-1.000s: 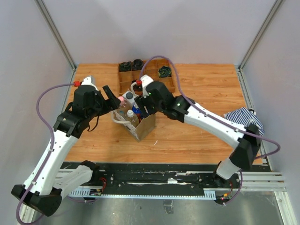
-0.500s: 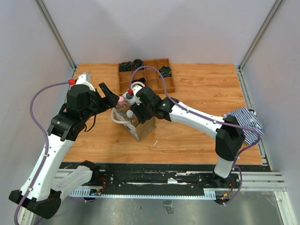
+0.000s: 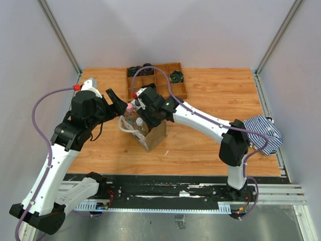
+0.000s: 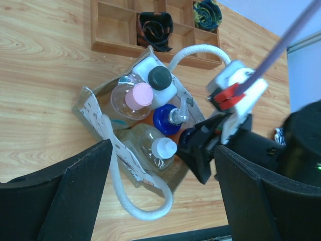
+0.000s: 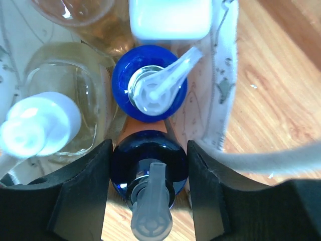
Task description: Take the personal care products out of the canvas bag
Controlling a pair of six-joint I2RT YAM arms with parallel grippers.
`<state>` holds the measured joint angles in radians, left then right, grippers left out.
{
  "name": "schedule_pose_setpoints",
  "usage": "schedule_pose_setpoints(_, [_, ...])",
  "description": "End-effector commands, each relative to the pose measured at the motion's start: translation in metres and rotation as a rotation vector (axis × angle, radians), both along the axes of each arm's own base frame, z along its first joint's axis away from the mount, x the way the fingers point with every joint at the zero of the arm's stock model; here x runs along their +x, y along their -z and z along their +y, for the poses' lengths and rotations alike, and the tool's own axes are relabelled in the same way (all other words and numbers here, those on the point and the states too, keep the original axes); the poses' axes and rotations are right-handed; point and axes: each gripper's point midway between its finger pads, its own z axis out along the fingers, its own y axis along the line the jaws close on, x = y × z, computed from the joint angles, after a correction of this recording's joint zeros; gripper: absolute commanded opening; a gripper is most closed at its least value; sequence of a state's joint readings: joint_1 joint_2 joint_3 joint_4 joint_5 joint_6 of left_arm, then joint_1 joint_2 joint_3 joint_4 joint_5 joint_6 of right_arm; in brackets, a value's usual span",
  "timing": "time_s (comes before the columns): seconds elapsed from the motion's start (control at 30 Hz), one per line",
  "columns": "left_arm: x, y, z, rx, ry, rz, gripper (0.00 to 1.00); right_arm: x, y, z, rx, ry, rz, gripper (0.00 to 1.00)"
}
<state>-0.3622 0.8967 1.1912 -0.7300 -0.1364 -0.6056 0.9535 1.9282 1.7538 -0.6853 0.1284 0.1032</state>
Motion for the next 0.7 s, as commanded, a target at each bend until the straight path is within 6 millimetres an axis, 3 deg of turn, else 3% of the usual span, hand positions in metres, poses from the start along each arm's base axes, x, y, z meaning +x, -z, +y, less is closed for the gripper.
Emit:
schedule_pose_setpoints(0.0, [0.002,-0.003,-0.001,0.005,0.016,-0.024,0.88,0.007,-0.133,-0.005,0.2,0.015,-0.224,0.04])
schedule_pose_setpoints(0.1, [0.007,0.001,-0.005,0.019,0.035,-0.018,0.88,0.005,-0.201,-0.024,0.314,0.053,-0.36,0.04])
schedule_pose_setpoints(0.17, [0.014,0.006,-0.004,0.051,0.035,-0.003,0.88,0.002,-0.236,-0.047,0.359,0.104,-0.435,0.04])
schedule_pose_setpoints(0.3, [0.03,0.029,0.003,0.155,0.001,0.08,0.88,-0.006,-0.271,-0.094,0.356,0.201,-0.507,0.05])
schedule_pose_setpoints(0.4, [0.041,0.055,0.004,0.216,-0.008,0.181,0.88,-0.005,-0.27,-0.13,0.302,0.294,-0.54,0.06])
schedule_pose_setpoints(0.47, [0.048,0.07,0.002,0.236,-0.005,0.239,0.89,-0.002,-0.259,-0.149,0.279,0.337,-0.528,0.06])
schedule_pose_setpoints(0.67, [0.069,0.079,0.003,0.263,-0.039,0.231,0.9,0.014,-0.201,-0.192,0.27,0.433,-0.423,0.06])
